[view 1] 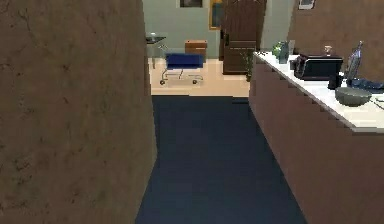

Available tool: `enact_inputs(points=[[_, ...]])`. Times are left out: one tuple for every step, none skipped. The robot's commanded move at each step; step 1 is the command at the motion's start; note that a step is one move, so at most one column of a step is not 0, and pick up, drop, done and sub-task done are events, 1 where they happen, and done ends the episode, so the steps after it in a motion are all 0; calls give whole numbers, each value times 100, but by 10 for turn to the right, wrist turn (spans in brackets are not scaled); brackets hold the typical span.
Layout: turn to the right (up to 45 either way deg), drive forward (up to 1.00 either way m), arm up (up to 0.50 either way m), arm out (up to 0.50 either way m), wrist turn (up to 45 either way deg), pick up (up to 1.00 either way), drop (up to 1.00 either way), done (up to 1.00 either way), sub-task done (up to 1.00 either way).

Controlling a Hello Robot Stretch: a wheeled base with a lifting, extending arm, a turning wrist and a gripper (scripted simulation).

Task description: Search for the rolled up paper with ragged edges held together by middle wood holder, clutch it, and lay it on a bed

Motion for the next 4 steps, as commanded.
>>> enact_inputs(points=[[0,100,0,0,0,0,0,0,0],[0,100,0,0,0,0,0,0,0],[-240,0,0,0,0,0,0,0,0],[0,100,0,0,0,0,0,0,0]])
